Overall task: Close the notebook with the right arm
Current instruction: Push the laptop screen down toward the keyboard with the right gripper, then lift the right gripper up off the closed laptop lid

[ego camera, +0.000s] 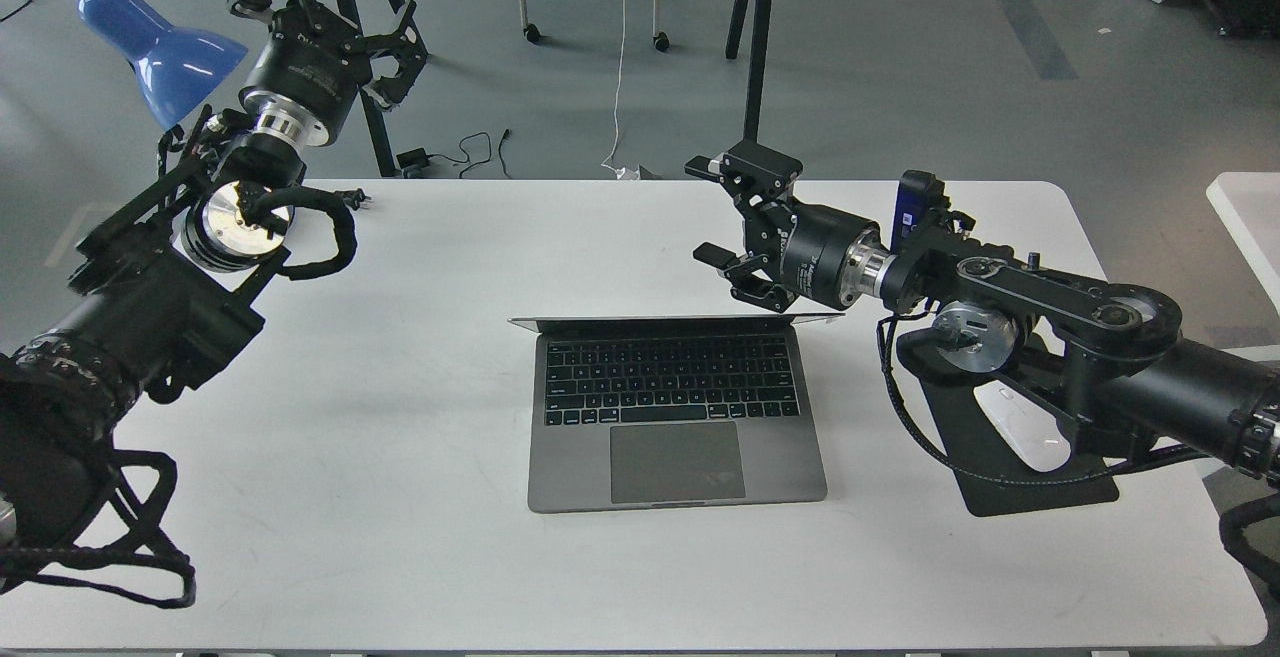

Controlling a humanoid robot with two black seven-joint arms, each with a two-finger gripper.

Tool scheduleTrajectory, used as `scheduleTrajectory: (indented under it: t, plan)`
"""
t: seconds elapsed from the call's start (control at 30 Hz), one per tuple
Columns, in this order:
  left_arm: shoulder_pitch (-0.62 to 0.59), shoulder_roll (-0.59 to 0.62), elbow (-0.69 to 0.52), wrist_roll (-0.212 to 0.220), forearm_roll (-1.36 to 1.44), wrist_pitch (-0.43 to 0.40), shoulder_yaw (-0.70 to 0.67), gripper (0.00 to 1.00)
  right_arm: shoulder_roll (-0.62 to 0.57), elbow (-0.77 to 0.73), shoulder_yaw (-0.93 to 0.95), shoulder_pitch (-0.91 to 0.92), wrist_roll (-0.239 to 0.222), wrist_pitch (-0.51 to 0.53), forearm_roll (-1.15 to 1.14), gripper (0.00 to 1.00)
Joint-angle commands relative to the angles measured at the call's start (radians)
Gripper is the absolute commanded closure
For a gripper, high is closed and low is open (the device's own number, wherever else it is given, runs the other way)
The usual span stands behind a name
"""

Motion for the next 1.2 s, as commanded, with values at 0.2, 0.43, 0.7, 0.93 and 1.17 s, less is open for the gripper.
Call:
scheduleTrajectory:
  t: [0.2,0.43,0.7,0.93,1.17]
  plan:
    - [0.0,0.002,0.001,0.0,0.0,0.0,0.0,0.0,-0.018,0.051,-0.092,-0.003,0.0,0.018,-0.001,0.0]
    - [-0.002,0.002,0.001,0.0,0.0,0.0,0.0,0.0,0.028,0.054,-0.137,-0.057,0.001,0.018,-0.061,0.0]
    - [-0.002,0.002,0.001,0.0,0.0,0.0,0.0,0.0,0.059,0.055,-0.195,-0.077,0.001,0.017,-0.09,0.0]
    - [-0.002,0.002,0.001,0.0,0.0,0.0,0.0,0.0,0.077,0.045,-0.209,-0.127,-0.002,0.006,-0.15,0.0]
    - [-0.002,0.0,0.001,0.0,0.0,0.0,0.0,0.0,0.076,0.028,-0.206,-0.147,-0.002,0.003,-0.155,0.0]
